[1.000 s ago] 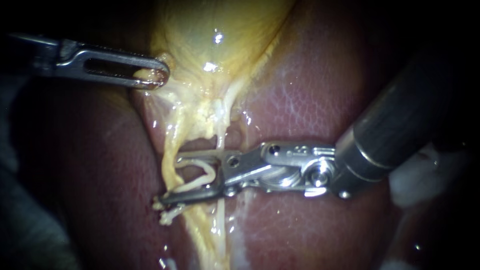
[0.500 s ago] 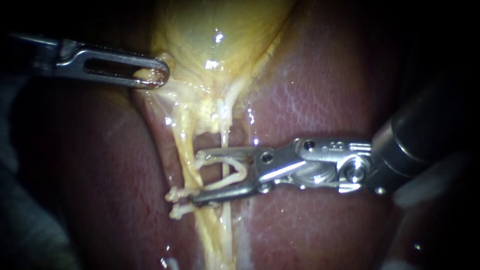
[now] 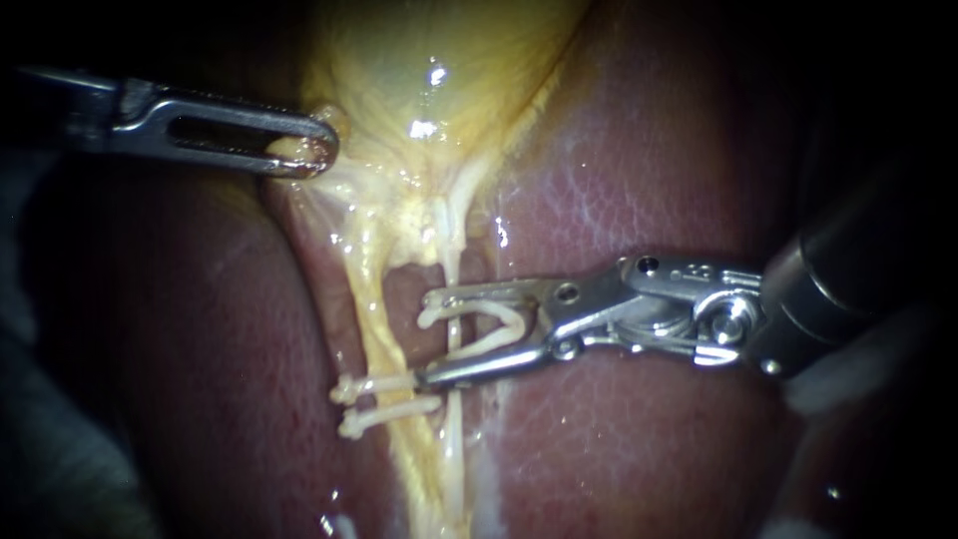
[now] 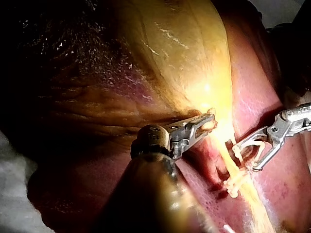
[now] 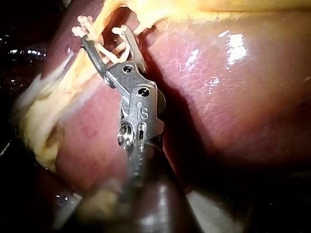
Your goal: Clipping third clip left tube
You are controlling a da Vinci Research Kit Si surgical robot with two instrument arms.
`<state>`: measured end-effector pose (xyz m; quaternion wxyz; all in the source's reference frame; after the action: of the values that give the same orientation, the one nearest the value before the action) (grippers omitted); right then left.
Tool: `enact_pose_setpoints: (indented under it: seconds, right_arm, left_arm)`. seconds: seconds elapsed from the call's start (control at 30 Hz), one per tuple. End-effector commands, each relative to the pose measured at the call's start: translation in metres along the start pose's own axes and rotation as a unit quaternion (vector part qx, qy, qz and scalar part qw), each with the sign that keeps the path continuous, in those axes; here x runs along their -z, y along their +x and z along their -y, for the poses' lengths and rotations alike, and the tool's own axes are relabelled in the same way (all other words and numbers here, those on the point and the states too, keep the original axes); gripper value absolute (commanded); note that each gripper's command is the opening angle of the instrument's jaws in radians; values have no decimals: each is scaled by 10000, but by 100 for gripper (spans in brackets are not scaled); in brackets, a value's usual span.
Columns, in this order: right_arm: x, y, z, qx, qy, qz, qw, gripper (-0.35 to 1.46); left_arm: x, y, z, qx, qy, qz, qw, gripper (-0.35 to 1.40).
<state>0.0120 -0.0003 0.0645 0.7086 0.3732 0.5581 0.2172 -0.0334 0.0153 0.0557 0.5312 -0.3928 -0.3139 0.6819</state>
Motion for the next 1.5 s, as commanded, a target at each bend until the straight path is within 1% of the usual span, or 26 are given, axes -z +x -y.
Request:
enact_pose_setpoints:
  seconds: [0.03, 0.17, 0.4, 0.5, 0.6, 0.7, 0.73, 0.83, 0.93, 1.03, 1.1, 1.2, 1.33, 1.4, 1.5]
  right_arm:
    - [-2, 0, -1, -21, 33, -13, 10000, 50]
    - [-7, -6, -8, -149, 143, 5, 9998, 50]
    - [-17, -24, -31, -230, 285, 79, 9993, 50]
    - [-20, -31, -36, -232, 296, 94, 9992, 50]
    - [-23, -33, -38, -246, 313, 90, 9992, 50]
    - [-26, -33, -39, -344, 418, -16, 9985, 50]
    - [-28, -32, -40, -388, 482, -88, 9980, 50]
    - [-35, -30, -41, -476, 620, -211, 9967, 50]
    - [-43, -27, -41, -544, 724, -314, 9954, 50]
    - [-51, -24, -38, -561, 801, -428, 9943, 50]
    - [-55, -23, -36, -589, 809, -441, 9940, 50]
    - [-64, -20, -31, -638, 906, -594, 9921, 50]
    - [-74, -15, -24, -661, 976, -634, 9910, 50]
    - [-79, -13, -20, -659, 1009, -702, 9902, 50]
    - [-83, -8, -16, -666, 1033, -731, 9897, 50]
  left_arm:
    - [-1, -1, 0, -2, 1, -1, 10000, -35]
    - [-1, -1, 0, -3, 3, -3, 10000, -35]
    - [-2, -1, 0, -3, 5, -5, 10000, -35]
    - [-2, -1, 0, -3, 5, -5, 10000, -35]
    - [-2, -1, 0, -3, 5, -5, 10000, -35]
    - [-2, -1, 0, -2, 6, -6, 10000, -35]
    - [-2, -1, 0, -2, 6, -6, 10000, -35]
    - [-2, -1, 0, -2, 6, -6, 10000, -35]
    - [-2, -1, 0, -2, 7, -6, 10000, -35]
    - [-2, -1, 0, -2, 7, -7, 10000, -35]
    - [-2, -1, 0, -2, 7, -7, 10000, -35]
    - [-3, -1, 0, -1, 7, -7, 10000, -35]
    - [-3, -1, 0, -1, 8, -8, 10000, -35]
    - [-3, -1, 0, -1, 8, -8, 10000, -35]
    - [-3, -1, 0, -1, 8, -8, 10000, -35]
